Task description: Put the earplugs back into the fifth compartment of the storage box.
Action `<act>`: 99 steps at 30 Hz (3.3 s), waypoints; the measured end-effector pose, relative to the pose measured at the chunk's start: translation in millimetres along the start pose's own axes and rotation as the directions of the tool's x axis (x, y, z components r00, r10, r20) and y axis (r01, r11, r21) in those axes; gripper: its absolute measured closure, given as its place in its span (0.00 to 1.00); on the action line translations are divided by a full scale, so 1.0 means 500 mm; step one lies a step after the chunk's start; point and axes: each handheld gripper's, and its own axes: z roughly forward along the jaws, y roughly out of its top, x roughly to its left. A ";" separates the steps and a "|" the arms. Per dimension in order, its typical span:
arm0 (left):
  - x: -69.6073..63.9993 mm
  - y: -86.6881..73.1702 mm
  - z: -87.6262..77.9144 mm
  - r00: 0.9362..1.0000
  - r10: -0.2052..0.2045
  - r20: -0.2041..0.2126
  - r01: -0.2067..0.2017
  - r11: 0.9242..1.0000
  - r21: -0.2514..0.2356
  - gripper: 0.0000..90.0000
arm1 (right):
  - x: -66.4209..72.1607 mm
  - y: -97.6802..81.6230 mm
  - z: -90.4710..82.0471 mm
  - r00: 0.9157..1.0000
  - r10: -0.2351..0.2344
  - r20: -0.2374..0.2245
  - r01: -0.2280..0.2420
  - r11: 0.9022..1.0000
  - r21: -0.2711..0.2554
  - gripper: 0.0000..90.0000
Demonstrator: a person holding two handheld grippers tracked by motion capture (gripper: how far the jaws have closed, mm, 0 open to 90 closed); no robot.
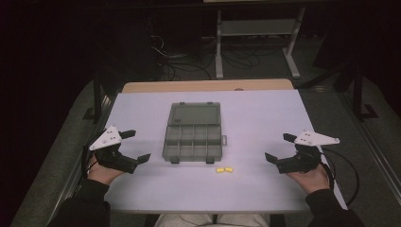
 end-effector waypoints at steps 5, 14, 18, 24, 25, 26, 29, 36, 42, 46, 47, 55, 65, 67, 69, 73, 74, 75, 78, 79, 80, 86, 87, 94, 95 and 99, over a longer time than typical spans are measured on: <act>-0.011 0.023 0.014 0.999 0.030 0.031 -0.031 0.999 0.024 0.00 | 0.002 0.001 0.001 1.000 -0.011 -0.002 0.011 1.000 0.006 0.00; -0.031 0.048 0.042 0.994 0.060 0.087 -0.065 0.997 0.052 0.00 | 0.005 0.002 0.003 1.000 -0.019 -0.004 0.019 1.000 0.009 0.00; -0.035 0.054 0.052 0.993 0.071 0.099 -0.077 0.995 0.062 0.00 | 0.006 0.003 0.004 1.000 -0.024 -0.006 0.024 1.000 0.012 0.00; -0.048 0.065 0.073 0.987 0.091 0.130 -0.103 0.991 0.085 0.00 | 0.006 0.003 0.005 1.000 -0.024 -0.009 0.025 1.000 0.017 0.00; -0.050 0.065 0.077 0.987 0.090 0.133 -0.103 0.991 0.088 0.00 | 0.006 0.003 0.005 1.000 -0.024 -0.010 0.025 1.000 0.018 0.00; -0.051 0.066 0.080 0.986 0.092 0.139 -0.106 0.990 0.094 0.00 | 0.007 0.003 0.005 1.000 -0.024 -0.010 0.024 1.000 0.018 0.00; -0.057 0.068 0.089 0.984 0.098 0.150 -0.114 0.988 0.099 0.00 | 0.007 0.003 0.005 1.000 -0.025 -0.011 0.025 1.000 0.019 0.00; -0.073 0.081 0.114 0.976 0.114 0.188 -0.137 0.984 0.112 0.00 | 0.009 0.003 0.009 0.999 -0.029 -0.021 0.029 0.999 0.029 0.00; -0.088 0.091 0.142 0.964 0.137 0.228 -0.172 0.975 0.140 0.00 | 0.010 0.003 0.010 0.999 -0.035 -0.027 0.036 0.999 0.032 0.00; -0.100 0.094 0.157 0.957 0.152 0.249 -0.193 0.969 0.151 0.00 | 0.010 0.003 0.009 0.999 -0.036 -0.027 0.037 0.999 0.031 0.00; -0.100 0.094 0.157 0.957 0.152 0.249 -0.193 0.969 0.151 0.00 | 0.010 0.003 0.009 0.999 -0.036 -0.027 0.037 0.999 0.031 0.00; -0.122 0.096 0.183 0.943 0.165 0.288 -0.221 0.960 0.174 0.00 | 0.011 0.004 0.010 0.999 -0.041 -0.030 0.042 0.999 0.033 0.00; -0.153 0.089 0.221 0.925 0.180 0.336 -0.260 0.943 0.210 0.00 | 0.012 0.004 0.011 0.999 -0.044 -0.032 0.045 0.998 0.034 0.00; -0.159 0.089 0.226 0.921 0.183 0.344 -0.266 0.940 0.213 0.00 | 0.012 0.004 0.011 0.998 -0.045 -0.032 0.046 0.998 0.036 0.00; -0.164 0.090 0.232 0.917 0.187 0.352 -0.274 0.937 0.216 0.00 | 0.012 0.004 0.012 0.998 -0.046 -0.033 0.047 0.998 0.038 0.00; -0.175 0.090 0.245 0.910 0.195 0.367 -0.289 0.931 0.222 0.00 | 0.013 0.004 0.013 0.998 -0.047 -0.034 0.048 0.998 0.041 0.00; -0.177 0.091 0.248 0.908 0.198 0.369 -0.294 0.929 0.225 0.00 | 0.013 0.004 0.013 0.998 -0.047 -0.034 0.048 0.998 0.041 0.00; -0.177 0.091 0.248 0.908 0.198 0.369 -0.294 0.929 0.225 0.00 | 0.013 0.004 0.013 0.998 -0.047 -0.034 0.048 0.998 0.041 0.00; -0.182 0.093 0.256 0.901 0.206 0.383 -0.306 0.926 0.221 0.04 | 0.013 0.004 0.013 0.998 -0.047 -0.034 0.048 0.998 0.040 0.00; -0.184 0.094 0.258 0.900 0.204 0.385 -0.304 0.927 0.219 0.04 | 0.013 0.004 0.013 0.998 -0.046 -0.035 0.048 0.998 0.041 0.00; -0.188 0.097 0.263 0.897 0.203 0.393 -0.305 0.927 0.216 0.05 | 0.013 0.004 0.013 0.998 -0.047 -0.036 0.048 0.998 0.041 0.00; -0.199 0.103 0.280 0.885 0.205 0.417 -0.318 0.923 0.219 0.12 | 0.013 0.004 0.014 0.998 -0.048 -0.038 0.050 0.998 0.044 0.00; -0.201 0.104 0.284 0.883 0.206 0.421 -0.320 0.921 0.220 0.12 | 0.014 0.004 0.014 0.998 -0.048 -0.039 0.049 0.998 0.044 0.00; -0.214 0.107 0.307 0.871 0.211 0.443 -0.344 0.907 0.243 0.15 | 0.014 0.004 0.014 0.998 -0.048 -0.042 0.050 0.998 0.043 0.00; -0.215 0.108 0.310 0.869 0.212 0.447 -0.347 0.905 0.245 0.15 | 0.014 0.004 0.014 0.998 -0.048 -0.042 0.050 0.998 0.042 0.00; -0.219 0.109 0.317 0.866 0.213 0.452 -0.352 0.902 0.249 0.17 | 0.014 0.004 0.013 0.998 -0.050 -0.044 0.051 0.998 0.042 0.00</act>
